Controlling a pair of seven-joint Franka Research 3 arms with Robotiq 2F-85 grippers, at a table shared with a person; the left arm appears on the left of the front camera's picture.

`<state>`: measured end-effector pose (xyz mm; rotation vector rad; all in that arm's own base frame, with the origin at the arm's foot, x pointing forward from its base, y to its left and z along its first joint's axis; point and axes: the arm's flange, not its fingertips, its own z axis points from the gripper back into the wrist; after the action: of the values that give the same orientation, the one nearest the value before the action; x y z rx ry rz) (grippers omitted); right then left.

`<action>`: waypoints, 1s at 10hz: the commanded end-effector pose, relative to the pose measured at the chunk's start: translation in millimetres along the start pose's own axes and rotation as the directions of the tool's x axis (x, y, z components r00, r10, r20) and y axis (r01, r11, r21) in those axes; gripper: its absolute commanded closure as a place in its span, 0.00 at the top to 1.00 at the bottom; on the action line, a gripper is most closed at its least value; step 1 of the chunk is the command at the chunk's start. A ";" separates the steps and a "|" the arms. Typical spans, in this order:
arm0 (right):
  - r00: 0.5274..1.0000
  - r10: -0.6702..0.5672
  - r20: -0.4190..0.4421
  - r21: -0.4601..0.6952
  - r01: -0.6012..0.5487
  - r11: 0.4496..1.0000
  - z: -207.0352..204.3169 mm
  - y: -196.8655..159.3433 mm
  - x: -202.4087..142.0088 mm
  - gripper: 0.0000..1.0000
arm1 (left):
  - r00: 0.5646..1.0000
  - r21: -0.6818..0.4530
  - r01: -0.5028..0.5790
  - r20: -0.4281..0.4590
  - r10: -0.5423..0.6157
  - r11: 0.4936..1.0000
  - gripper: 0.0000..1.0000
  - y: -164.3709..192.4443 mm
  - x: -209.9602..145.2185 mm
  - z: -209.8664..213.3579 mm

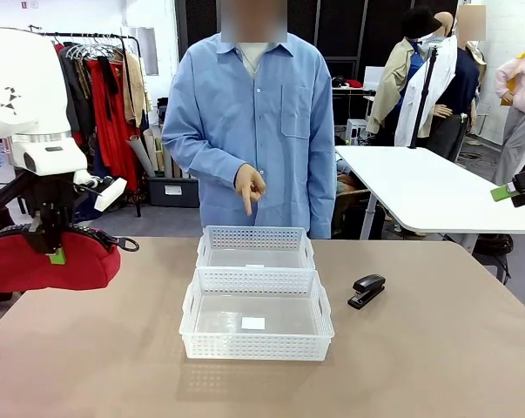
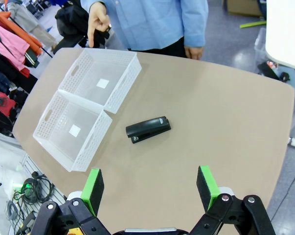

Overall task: Distribute items into two baskets.
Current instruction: Place the picked Pencil pouch into the Organizing basket as instructed by the person.

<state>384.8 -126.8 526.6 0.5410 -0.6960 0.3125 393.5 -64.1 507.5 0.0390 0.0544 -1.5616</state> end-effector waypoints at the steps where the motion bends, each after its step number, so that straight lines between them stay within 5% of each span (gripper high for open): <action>1: 1.000 0.003 0.013 0.010 -0.003 1.000 -0.6 0.5 1.4 1.00 | 0.999 0.000 0.034 0.013 -0.034 0.999 0.00 18.2 1.8 3.9; 10: 1.000 0.003 0.013 0.010 -0.003 1.000 -0.6 0.5 1.4 1.00 | 0.980 -0.025 0.168 0.109 -0.164 0.986 0.00 119.7 64.8 17.8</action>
<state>384.8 -126.8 526.7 0.5408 -0.6961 0.3125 505.3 -129.9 514.7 -0.0437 0.0057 -1.7132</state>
